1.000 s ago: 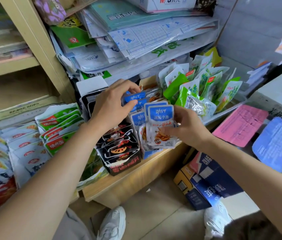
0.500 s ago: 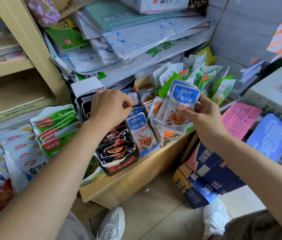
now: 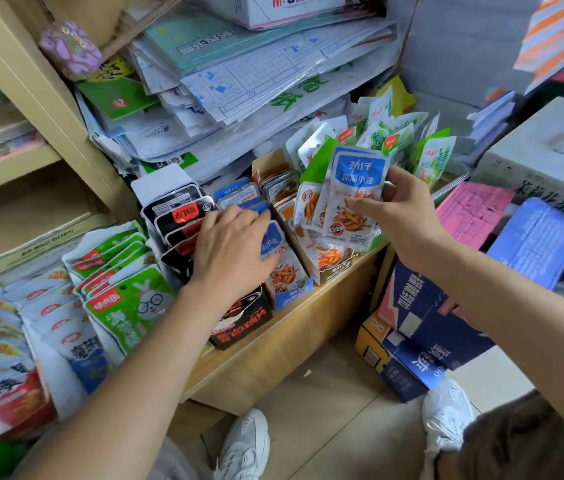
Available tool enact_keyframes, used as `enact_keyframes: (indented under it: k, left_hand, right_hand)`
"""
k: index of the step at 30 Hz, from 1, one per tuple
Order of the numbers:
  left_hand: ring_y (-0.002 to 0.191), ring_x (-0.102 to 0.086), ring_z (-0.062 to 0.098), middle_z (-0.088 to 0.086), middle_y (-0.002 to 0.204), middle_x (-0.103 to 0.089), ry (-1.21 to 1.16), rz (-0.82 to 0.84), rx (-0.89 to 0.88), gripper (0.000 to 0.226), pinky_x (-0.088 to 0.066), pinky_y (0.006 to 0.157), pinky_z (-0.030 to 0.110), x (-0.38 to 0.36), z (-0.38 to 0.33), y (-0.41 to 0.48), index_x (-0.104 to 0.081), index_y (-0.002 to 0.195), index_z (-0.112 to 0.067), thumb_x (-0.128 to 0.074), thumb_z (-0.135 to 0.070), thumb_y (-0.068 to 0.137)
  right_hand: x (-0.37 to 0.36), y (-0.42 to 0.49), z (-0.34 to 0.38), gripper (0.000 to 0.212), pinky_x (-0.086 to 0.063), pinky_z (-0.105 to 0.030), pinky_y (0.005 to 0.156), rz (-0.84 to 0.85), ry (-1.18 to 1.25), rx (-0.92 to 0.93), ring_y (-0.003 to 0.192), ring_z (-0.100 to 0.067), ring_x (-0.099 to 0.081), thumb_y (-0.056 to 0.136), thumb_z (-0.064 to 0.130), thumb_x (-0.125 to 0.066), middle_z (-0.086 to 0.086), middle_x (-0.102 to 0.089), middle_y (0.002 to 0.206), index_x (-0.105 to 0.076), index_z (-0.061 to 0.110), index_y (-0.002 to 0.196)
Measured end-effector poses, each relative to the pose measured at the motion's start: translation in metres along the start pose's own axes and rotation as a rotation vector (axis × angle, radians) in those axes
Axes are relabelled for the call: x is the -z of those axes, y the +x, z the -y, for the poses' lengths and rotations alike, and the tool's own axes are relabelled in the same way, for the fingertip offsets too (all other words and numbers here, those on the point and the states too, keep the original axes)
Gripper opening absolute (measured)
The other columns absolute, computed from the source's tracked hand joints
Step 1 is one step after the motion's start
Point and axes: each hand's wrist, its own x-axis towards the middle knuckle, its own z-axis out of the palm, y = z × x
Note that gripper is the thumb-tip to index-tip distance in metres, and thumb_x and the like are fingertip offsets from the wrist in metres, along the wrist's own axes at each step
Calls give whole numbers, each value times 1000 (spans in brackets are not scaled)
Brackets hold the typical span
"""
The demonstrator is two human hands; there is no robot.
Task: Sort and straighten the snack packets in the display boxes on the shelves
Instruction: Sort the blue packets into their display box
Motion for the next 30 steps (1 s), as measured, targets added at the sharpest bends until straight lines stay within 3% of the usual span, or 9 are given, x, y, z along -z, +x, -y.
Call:
enact_keyframes:
  k: [2, 4, 6, 11, 14, 18, 26, 28, 30]
  left_hand:
    - [127, -44, 20, -5, 138, -59, 42, 22, 27, 82, -32, 101, 41, -3, 0, 3, -44, 150, -22, -54, -72, 85]
    - [125, -39, 20, -5, 126, -61, 33, 99, 55, 83, -27, 98, 42, -2, -1, 5, -48, 146, -25, -52, -78, 82]
    - [123, -35, 20, -4, 111, -56, -20, 177, 88, 72, -23, 98, 43, 0, -5, 8, -55, 137, -28, -55, -75, 83]
    - [112, -31, 15, -13, 98, -52, -287, 208, 137, 42, -23, 95, 39, 11, 2, 10, -64, 107, -41, -74, -65, 74]
    - [117, -26, 15, -13, 105, -46, -517, 316, 129, 27, -26, 101, 36, 23, 15, 5, -64, 89, -57, -82, -57, 69]
    - [124, -26, 11, -21, 110, -56, -590, 434, 63, 27, -24, 104, 30, 32, 34, -1, -75, 96, -52, -83, -51, 70]
    - [103, -39, 19, -22, 80, -62, -388, 173, 64, 23, -29, 86, 35, 22, 16, 4, -71, 82, -42, -77, -62, 72]
    - [87, -51, 15, -16, 77, -66, -483, 133, 70, 23, -38, 86, 39, 21, 19, 6, -71, 83, -34, -76, -56, 76]
    - [77, -63, 13, -11, 76, -68, -662, 94, 94, 21, -52, 76, 35, 24, 24, 9, -67, 83, -28, -73, -47, 76]
  right_hand:
    - [1, 0, 1, 44, -60, -37, 85, 0, -2, -1, 95, -12, -73, 83, -1, -75, -4, -74, 107, -61, 9, 123]
    - [2, 0, 2, 44, -60, -37, 84, 6, 6, -7, 95, -12, -73, 83, -1, -75, -4, -74, 107, -60, 10, 123]
    - [1, -1, 3, 44, -60, -34, 82, 6, 8, -6, 94, -12, -73, 83, -1, -75, -3, -74, 106, -61, 11, 122]
    - [-1, -2, 4, 41, -60, -30, 78, 10, 12, -17, 91, -11, -74, 82, -1, -76, -3, -74, 104, -60, 14, 116]
    - [-1, -1, 4, 39, -59, -28, 75, 8, -2, -13, 90, -11, -74, 82, 0, -76, -1, -74, 102, -60, 19, 113]
    - [-4, 0, 2, 41, -61, -32, 78, 11, -2, -19, 89, -12, -74, 82, -1, -76, -3, -75, 102, -61, 15, 116]
    - [-7, 2, -2, 45, -61, -39, 83, 14, -34, -16, 91, -14, -74, 81, 0, -78, -3, -75, 103, -62, 14, 120]
    - [-6, 3, -2, 44, -61, -41, 84, 11, -28, -12, 91, -15, -74, 80, 0, -78, -4, -75, 103, -63, 14, 119]
    - [-4, 4, -2, 43, -61, -41, 85, 0, -23, -14, 91, -14, -74, 81, 0, -78, -4, -75, 103, -62, 12, 119]
